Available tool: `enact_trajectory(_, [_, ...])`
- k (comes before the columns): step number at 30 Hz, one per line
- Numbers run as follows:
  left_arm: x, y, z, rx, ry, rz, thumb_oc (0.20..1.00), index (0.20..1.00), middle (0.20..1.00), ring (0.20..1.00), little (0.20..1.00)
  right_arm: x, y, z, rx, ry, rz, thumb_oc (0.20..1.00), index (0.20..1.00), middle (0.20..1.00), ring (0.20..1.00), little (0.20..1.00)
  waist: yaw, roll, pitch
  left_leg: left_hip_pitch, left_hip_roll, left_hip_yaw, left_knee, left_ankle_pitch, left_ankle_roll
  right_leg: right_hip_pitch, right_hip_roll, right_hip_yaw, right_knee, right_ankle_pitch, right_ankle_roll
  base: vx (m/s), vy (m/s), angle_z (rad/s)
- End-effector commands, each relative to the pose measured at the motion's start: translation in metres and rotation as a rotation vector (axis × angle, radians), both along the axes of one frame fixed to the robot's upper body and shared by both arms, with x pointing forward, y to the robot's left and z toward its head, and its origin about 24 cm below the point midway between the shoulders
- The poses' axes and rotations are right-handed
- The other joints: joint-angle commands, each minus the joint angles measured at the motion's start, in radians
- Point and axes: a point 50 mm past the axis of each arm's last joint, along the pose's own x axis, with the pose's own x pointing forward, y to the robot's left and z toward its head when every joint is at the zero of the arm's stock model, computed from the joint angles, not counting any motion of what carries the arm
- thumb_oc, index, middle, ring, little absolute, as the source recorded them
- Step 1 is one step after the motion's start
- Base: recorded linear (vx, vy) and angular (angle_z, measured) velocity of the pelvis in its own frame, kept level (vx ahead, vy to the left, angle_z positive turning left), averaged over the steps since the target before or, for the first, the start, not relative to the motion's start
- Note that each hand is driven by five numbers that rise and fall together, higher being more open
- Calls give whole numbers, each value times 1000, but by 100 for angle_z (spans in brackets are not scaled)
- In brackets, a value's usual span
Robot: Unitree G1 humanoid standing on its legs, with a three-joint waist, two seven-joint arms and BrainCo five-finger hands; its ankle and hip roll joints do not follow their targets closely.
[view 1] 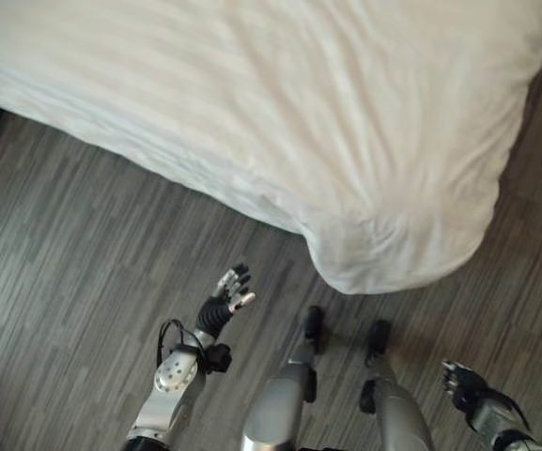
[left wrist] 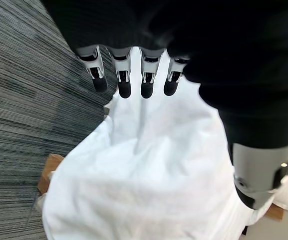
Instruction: Making the bed.
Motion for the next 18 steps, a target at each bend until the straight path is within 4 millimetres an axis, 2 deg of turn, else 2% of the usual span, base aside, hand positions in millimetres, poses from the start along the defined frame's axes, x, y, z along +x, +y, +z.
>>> enact_trajectory(1, [-2, 3, 7, -37, -65, 61, 1000, 1000, 1000, 1000, 1000, 21, -32, 32, -84, -202, -204, 200, 200, 200, 200, 200, -20, -5, -35, -24, -28, -17, 4, 2, -2, -11, -6, 53, 12, 14, 10, 15, 26, -20])
enact_trajectory(4, [-2, 12, 9, -19, -78, 117, 1000, 1000, 1000, 1000, 1000, 30, -51, 67, -154, -450, -365, 200, 200, 200, 200, 200, -59, -18, -42, -10, -25, -7, 4, -7, 0, -6, -1, 68, 12, 12, 9, 1, 10, -24])
enact_trajectory(5, [-3, 12, 8, -21, -78, 128, 1000, 1000, 1000, 1000, 1000, 38, -50, 84, -140, -590, -411, 200, 200, 200, 200, 200, -70, -22, -45, -6, -26, -7, 4, -9, 1, -5, 0, 72, 12, 12, 7, 6, -4, -13])
enact_trajectory(7, [-4, 14, 6, -17, -70, 144, 1000, 1000, 1000, 1000, 1000, 41, -51, 120, -160, -830, -441, 200, 200, 200, 200, 200, -95, -33, -53, 2, -26, -3, 4, -15, 2, 1, 3, 82, 12, 10, 5, 1, -15, -14])
enact_trajectory(8, [-3, 12, 4, -12, -60, 132, 1000, 1000, 1000, 1000, 1000, 46, -47, 128, -170, -872, -398, 200, 200, 200, 200, 200, -97, -38, -59, 4, -25, -1, 4, -16, 2, 0, 3, 84, 12, 11, 5, -37, -33, -16])
enact_trajectory(9, [-2, 11, 5, -11, -64, 125, 1000, 1000, 1000, 1000, 1000, 65, -20, 166, -141, -1060, -179, 200, 200, 200, 200, 200, -105, -52, -60, 7, -24, 6, 4, -14, 2, -1, 5, 90, 12, 16, 4, -53, -38, -11])
enact_trajectory(10, [-2, 11, 5, -12, -65, 120, 1000, 1000, 1000, 1000, 1000, 68, -10, 175, -126, -1113, -115, 200, 200, 200, 200, 200, -104, -56, -59, 6, -24, 8, 4, -12, 1, -4, 7, 91, 12, 18, 3, -50, -30, -10])
enact_trajectory(11, [-2, 11, 5, -12, -64, 121, 1000, 1000, 1000, 1000, 1000, 68, -9, 175, -125, -1113, -114, 200, 200, 200, 200, 200, -104, -57, -60, 6, -24, 9, 4, -12, 1, -4, 7, 91, 12, 18, 3, -34, -27, -13])
enact_trajectory(13, [-3, 9, 6, -17, -65, 99, 1000, 1000, 1000, 1000, 1000, 76, 22, 192, -54, -1200, 82, 200, 200, 200, 200, 200, -102, -64, -58, 7, -23, 11, 4, -8, 0, -4, 8, 93, 12, 20, 1, -39, -33, -11])
enact_trajectory(14, [-2, 6, 5, -18, -62, 81, 1000, 1000, 1000, 1000, 1000, 79, 26, 189, -23, -1186, 104, 200, 200, 200, 200, 200, -101, -65, -59, 6, -22, 12, 4, -7, 0, -5, 8, 91, 12, 19, 1, -41, -43, -1])
enact_trajectory(15, [-4, 4, 4, -21, -56, 62, 1000, 1000, 1000, 1000, 1000, 87, 47, 191, 68, -1210, 193, 200, 200, 200, 200, 200, -94, -65, -59, 7, -22, 13, 4, -5, 1, -3, 9, 91, 12, 21, 0, -34, -36, 1])
enact_trajectory(18, [-6, 0, 1, -28, -45, 35, 1000, 1000, 1000, 1000, 1000, 97, 66, 178, 177, -1164, 259, 200, 200, 200, 200, 200, -83, -56, -60, 8, -24, 10, 4, -2, 0, -3, 8, 89, 12, 22, -2, -10, -11, 0])
